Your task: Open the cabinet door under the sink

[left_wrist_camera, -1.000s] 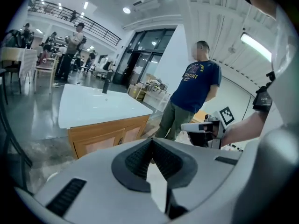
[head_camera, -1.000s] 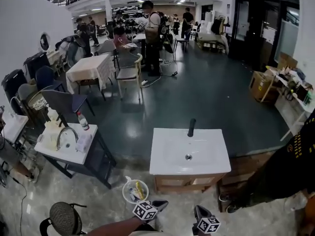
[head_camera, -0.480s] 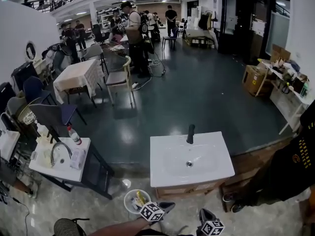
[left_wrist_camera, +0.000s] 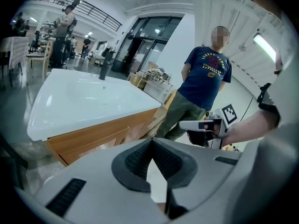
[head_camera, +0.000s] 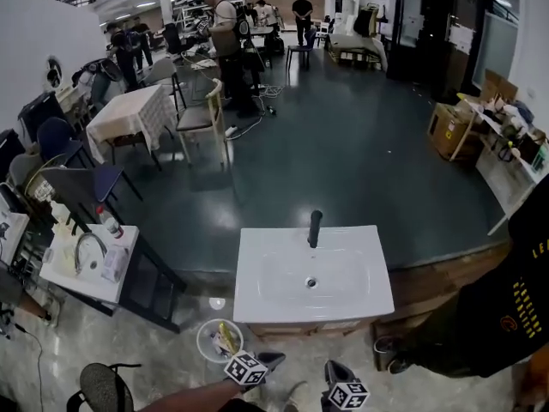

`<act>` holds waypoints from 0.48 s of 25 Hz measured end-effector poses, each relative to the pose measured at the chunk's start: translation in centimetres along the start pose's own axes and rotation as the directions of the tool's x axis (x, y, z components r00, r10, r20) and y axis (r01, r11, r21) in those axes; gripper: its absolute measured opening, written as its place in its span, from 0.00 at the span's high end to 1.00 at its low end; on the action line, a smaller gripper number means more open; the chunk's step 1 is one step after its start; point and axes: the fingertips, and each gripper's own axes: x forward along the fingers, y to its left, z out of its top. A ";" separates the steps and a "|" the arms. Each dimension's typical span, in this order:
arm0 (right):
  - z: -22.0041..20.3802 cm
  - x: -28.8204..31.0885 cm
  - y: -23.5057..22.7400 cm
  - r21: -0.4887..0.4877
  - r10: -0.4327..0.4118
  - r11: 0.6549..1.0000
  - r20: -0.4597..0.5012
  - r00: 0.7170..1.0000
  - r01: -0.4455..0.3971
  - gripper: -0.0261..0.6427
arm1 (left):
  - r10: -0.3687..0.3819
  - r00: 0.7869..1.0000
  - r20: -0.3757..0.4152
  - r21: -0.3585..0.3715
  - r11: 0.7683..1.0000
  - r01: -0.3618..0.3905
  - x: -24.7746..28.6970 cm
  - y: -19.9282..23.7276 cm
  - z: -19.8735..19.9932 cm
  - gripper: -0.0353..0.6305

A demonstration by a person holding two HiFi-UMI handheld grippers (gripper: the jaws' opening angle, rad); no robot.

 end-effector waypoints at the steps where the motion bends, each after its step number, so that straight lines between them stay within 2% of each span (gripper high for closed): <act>1: -0.1 0.2 -0.4 -0.001 0.008 1.000 -0.008 1.000 -0.008 0.94 | 0.008 1.000 -0.004 0.003 1.000 -0.008 0.6 0.1 -0.3 0.93; 4: -0.4 2.5 -3.1 -0.021 0.043 0.999 -0.014 0.999 -0.043 0.94 | 0.040 0.999 0.022 0.011 0.999 -0.040 3.4 1.8 -0.1 0.93; 7: 1.3 5.3 -5.2 -0.040 0.063 0.997 -0.003 0.998 -0.063 0.94 | 0.081 0.995 0.057 0.013 0.997 -0.081 5.7 4.1 1.4 0.93; 12: -1.7 4.3 -5.3 0.009 0.053 0.999 -0.083 0.995 -0.053 0.94 | 0.098 0.995 -0.006 -0.094 0.991 -0.098 6.1 3.4 -3.0 0.93</act>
